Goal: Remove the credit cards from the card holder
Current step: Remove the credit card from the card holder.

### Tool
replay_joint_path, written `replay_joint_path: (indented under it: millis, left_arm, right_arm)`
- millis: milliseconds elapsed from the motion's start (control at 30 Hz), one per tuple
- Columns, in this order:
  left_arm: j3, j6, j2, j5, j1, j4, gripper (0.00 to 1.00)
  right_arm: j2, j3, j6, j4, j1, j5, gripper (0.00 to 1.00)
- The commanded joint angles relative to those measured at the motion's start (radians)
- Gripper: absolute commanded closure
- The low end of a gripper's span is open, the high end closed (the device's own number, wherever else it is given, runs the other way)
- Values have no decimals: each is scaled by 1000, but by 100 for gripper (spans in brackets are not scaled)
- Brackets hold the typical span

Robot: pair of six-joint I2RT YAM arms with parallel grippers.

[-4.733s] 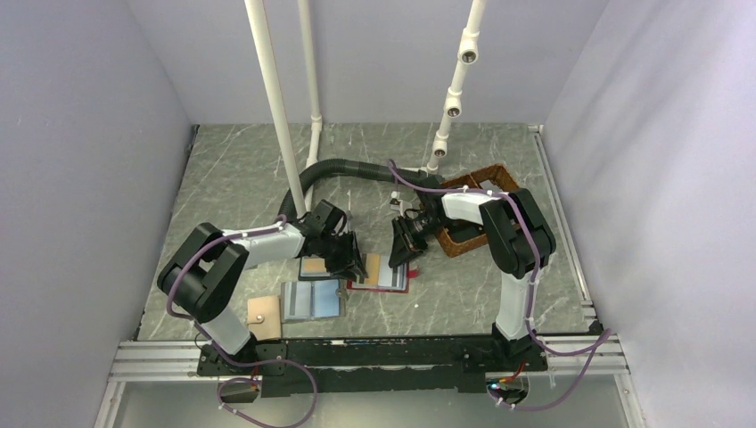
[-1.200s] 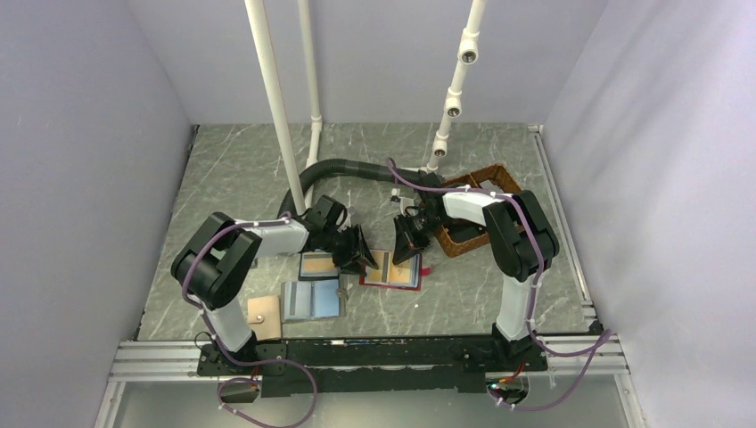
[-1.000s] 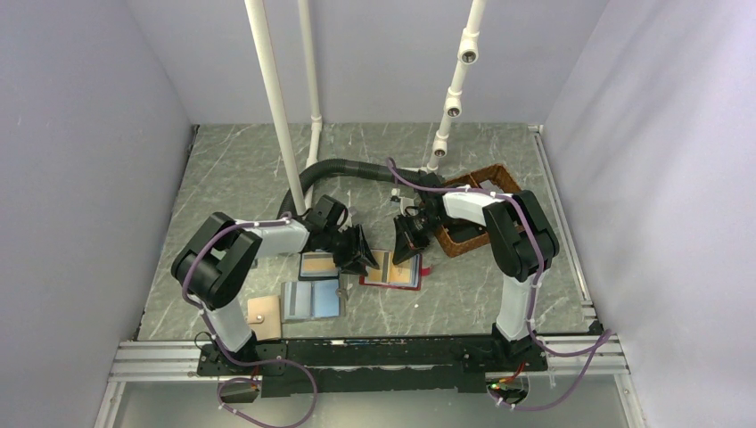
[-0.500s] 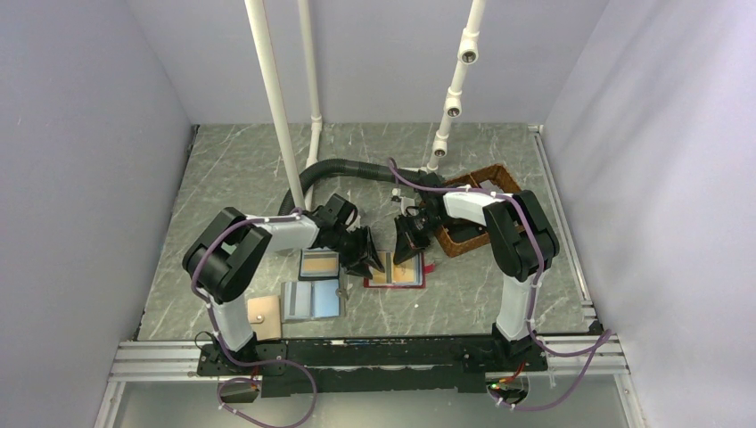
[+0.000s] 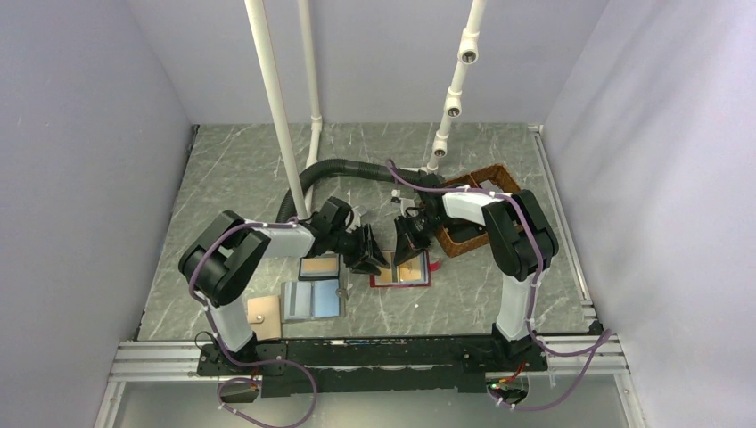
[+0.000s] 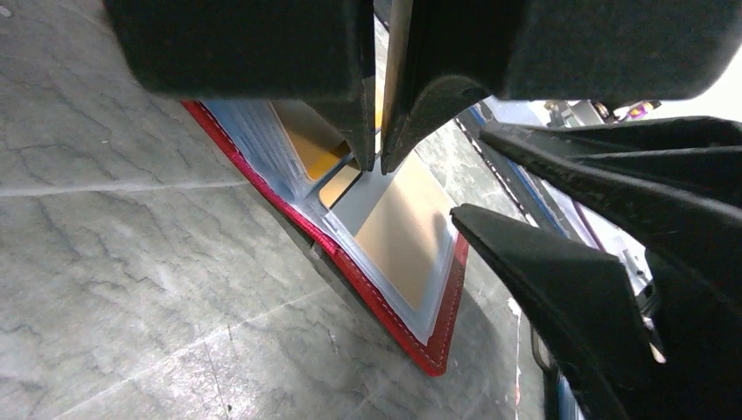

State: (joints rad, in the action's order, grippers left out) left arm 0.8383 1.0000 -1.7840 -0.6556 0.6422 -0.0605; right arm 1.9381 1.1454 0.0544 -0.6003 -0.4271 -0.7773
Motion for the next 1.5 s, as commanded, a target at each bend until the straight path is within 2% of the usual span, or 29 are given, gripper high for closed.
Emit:
replay_joint_path:
  millis: [0, 200, 333, 433, 700, 833, 1133, 1467]
  left_arm:
    - [-19, 63, 61, -21, -9, -188, 52]
    - [-24, 105, 34, -34, -9, -266, 52]
    - [30, 9, 73, 47, -9, -3, 50]
    - [60, -35, 90, 105, -9, 131, 49]
    - [87, -29, 29, 106, 7, 149, 49]
    - [117, -46, -2, 120, 15, 214, 48]
    - [149, -50, -61, 105, 39, 238, 44]
    - [95, 29, -38, 56, 40, 71, 46]
  right_arm:
    - [0, 4, -22, -10, -2, 27, 91]
    - [-9, 4, -23, -11, -2, 26, 91]
    - [-31, -1, -24, -5, -2, 24, 90]
    - [-31, -3, -23, -3, -2, 23, 90]
    - [-23, -1, -24, -6, -1, 22, 90]
    - [-20, 2, -24, -7, -1, 22, 90]
    - [-2, 4, -28, -12, -1, 33, 90]
    - [10, 5, -31, -18, -2, 36, 90]
